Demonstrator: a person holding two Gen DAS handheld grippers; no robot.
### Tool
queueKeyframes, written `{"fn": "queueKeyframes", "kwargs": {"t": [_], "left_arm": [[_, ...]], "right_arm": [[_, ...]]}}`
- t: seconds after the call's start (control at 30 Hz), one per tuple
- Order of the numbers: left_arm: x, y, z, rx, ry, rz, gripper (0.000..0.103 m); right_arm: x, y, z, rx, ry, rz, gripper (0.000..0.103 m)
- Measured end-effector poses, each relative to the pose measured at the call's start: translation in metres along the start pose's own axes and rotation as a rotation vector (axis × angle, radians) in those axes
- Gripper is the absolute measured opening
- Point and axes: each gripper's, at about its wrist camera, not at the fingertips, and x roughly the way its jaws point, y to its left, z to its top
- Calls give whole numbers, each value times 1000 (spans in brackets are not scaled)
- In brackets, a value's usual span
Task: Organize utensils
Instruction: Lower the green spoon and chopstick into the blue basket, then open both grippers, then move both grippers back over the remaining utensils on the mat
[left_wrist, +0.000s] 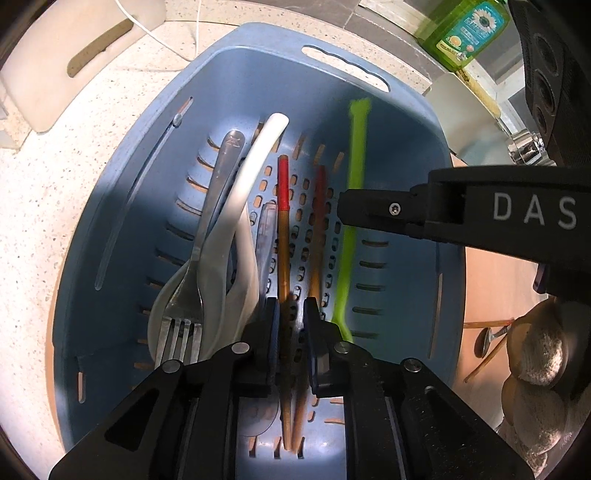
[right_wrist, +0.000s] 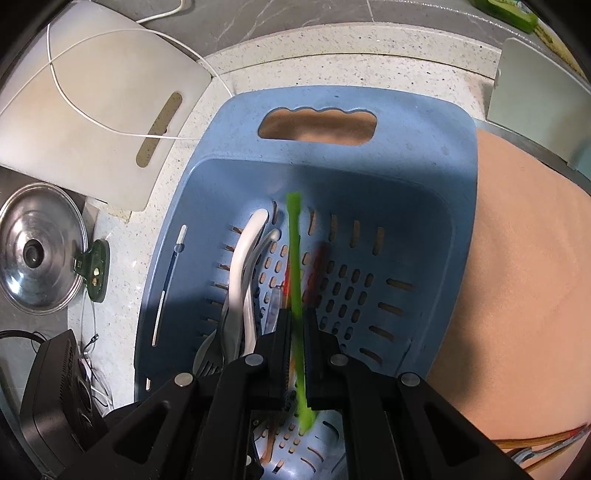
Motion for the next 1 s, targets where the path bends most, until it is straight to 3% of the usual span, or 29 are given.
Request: {"fn": "queueKeyframes", "kwargs": {"t": [0.2, 0.43, 0.57, 0.7, 0.9, 1.0], "left_arm": [[-8, 1, -2, 4, -13, 9, 12], [-42, -15, -3, 80, -70, 31, 12], [-60, -39, -5, 154, -107, 9, 12], [-69, -83, -7, 277, -123, -15, 12], [-61, -150, -15, 474, -89, -66, 12], [-43, -186, -22, 593, -42, -73, 12]], "right_arm": [[-11, -1, -3, -9, -16, 22, 6], [-63, -15, -18, -42, -96, 104, 10], [-108, -57, -37, -11, -166, 138, 15], [-146, -107, -62, 17, -238, 94, 17], [-194, -200, -118, 127, -336, 25, 35], [-208, -230, -142, 173, -368, -7, 36]]}}
